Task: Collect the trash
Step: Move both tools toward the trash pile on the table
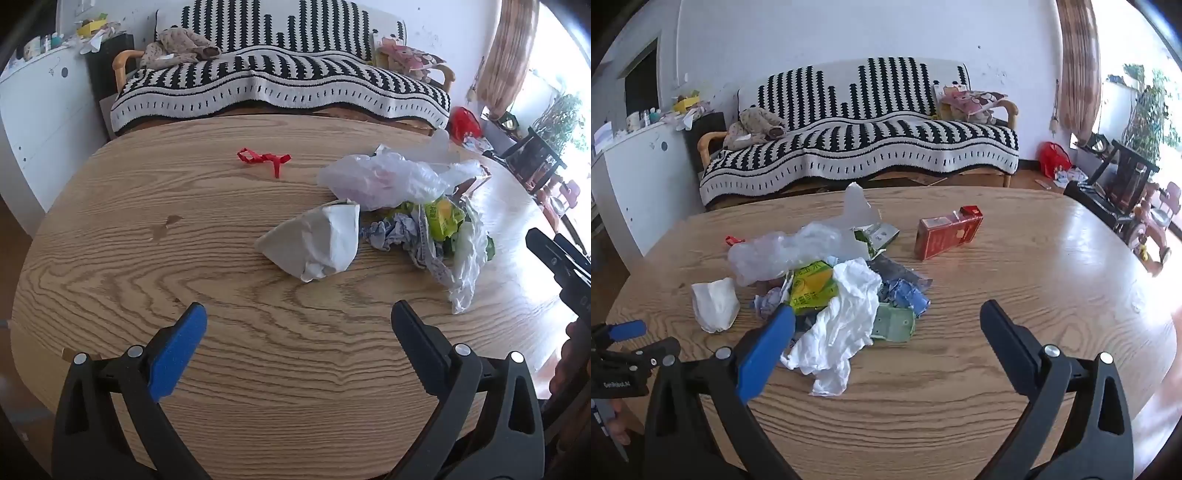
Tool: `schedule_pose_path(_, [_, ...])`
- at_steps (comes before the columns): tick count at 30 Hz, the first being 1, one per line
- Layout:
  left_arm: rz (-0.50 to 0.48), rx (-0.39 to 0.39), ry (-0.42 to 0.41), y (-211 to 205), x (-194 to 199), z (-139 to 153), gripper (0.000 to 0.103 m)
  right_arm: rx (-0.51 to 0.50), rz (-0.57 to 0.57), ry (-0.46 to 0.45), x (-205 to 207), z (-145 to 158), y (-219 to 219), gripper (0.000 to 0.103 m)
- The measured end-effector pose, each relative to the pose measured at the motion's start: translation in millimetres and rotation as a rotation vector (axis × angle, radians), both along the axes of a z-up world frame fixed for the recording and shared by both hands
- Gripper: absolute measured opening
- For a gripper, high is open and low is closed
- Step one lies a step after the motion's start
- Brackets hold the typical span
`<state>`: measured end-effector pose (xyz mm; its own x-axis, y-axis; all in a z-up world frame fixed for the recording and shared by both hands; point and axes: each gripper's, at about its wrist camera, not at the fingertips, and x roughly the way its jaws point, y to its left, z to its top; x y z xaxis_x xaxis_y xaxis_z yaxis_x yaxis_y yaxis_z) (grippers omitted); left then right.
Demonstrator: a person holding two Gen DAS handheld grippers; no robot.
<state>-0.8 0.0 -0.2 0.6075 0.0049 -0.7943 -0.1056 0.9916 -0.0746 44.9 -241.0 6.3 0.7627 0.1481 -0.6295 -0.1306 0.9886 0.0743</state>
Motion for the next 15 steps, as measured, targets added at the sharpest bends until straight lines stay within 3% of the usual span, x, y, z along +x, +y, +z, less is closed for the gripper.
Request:
schedule_pose_path(6, [0.005,0.009,0.016,-1.9,2.8,-2.4,0.097,-0.030,0.020,0.003,-2.3,-2.4,9.3,0.097])
schedule_pose_path(15, [-0.006,-0.018,0.019,-1.8,3.1,-5.1,0.097,0.003,0.002,0.028,1.3,-6.1,1.8,0.097])
